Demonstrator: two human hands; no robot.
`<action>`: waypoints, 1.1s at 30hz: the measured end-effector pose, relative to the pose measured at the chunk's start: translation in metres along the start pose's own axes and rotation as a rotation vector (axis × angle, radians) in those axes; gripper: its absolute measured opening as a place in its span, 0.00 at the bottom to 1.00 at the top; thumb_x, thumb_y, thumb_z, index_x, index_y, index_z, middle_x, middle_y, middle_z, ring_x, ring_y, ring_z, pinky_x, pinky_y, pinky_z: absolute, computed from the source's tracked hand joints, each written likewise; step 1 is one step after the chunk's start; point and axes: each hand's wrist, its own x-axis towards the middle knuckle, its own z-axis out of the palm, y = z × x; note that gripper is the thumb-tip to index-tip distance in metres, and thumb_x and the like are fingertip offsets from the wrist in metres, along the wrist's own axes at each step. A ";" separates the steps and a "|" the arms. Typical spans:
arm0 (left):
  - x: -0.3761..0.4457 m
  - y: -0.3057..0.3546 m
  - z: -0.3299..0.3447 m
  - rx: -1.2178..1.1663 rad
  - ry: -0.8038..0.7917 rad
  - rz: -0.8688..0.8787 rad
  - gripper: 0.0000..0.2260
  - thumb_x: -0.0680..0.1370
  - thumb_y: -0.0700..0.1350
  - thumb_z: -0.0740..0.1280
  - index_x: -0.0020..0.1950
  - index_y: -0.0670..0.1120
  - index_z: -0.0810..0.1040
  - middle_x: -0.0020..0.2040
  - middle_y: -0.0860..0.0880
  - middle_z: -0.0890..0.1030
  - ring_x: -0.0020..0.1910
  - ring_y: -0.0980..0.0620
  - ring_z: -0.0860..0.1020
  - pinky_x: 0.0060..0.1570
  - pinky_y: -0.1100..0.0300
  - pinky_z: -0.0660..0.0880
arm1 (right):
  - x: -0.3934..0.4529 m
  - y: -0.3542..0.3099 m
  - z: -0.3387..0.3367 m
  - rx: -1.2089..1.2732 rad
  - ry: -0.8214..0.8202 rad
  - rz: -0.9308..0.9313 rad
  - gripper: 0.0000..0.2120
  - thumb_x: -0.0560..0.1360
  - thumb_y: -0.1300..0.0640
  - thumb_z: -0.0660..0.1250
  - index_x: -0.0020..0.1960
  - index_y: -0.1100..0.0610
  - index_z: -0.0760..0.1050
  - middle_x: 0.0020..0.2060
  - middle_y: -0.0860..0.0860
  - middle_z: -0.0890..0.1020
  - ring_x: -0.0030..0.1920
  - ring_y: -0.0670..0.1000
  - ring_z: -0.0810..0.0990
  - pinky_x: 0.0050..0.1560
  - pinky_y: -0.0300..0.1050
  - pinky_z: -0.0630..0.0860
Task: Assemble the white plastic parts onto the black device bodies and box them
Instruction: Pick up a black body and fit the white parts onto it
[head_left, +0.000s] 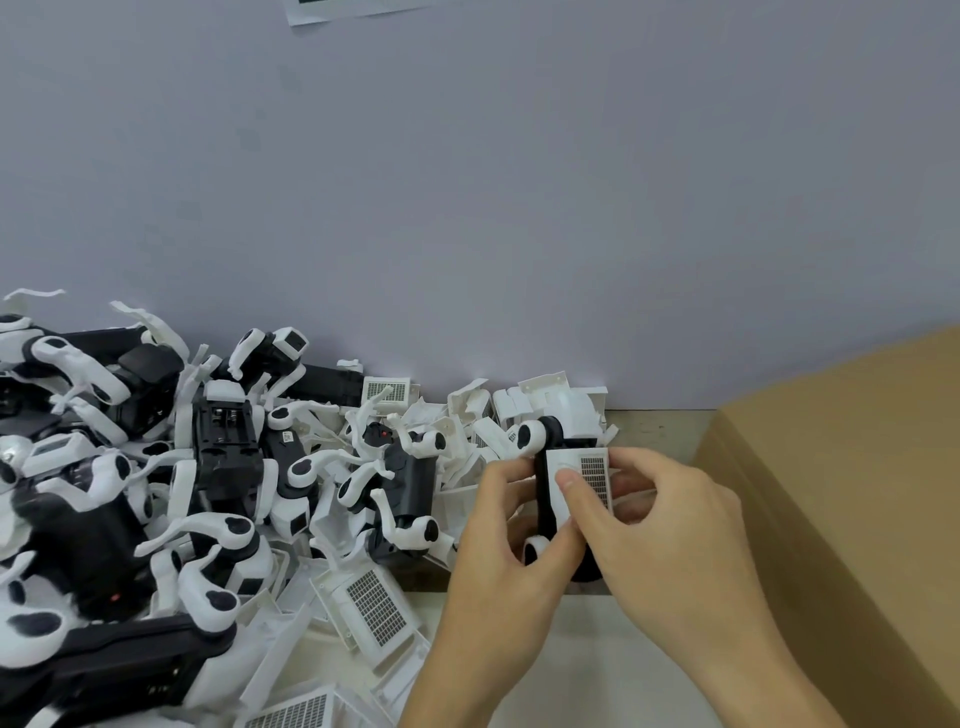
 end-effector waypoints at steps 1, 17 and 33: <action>0.000 0.001 0.000 -0.001 0.005 -0.005 0.13 0.74 0.50 0.70 0.56 0.60 0.75 0.55 0.57 0.84 0.53 0.54 0.84 0.47 0.62 0.79 | 0.000 0.001 -0.001 -0.017 -0.011 -0.019 0.05 0.71 0.43 0.73 0.44 0.43 0.82 0.35 0.39 0.84 0.37 0.40 0.84 0.38 0.45 0.83; 0.004 0.005 0.003 -0.159 0.134 -0.050 0.19 0.71 0.55 0.69 0.57 0.46 0.82 0.50 0.48 0.87 0.51 0.53 0.84 0.49 0.64 0.78 | 0.001 0.002 0.005 0.413 -0.229 0.229 0.13 0.74 0.43 0.68 0.48 0.49 0.86 0.42 0.46 0.88 0.45 0.46 0.86 0.52 0.56 0.82; 0.005 -0.001 0.003 -0.199 0.123 -0.182 0.15 0.68 0.58 0.73 0.51 0.52 0.84 0.50 0.43 0.85 0.54 0.41 0.83 0.56 0.38 0.79 | 0.000 0.011 0.009 0.560 -0.243 0.305 0.20 0.70 0.40 0.66 0.50 0.53 0.86 0.44 0.54 0.88 0.46 0.55 0.87 0.48 0.57 0.83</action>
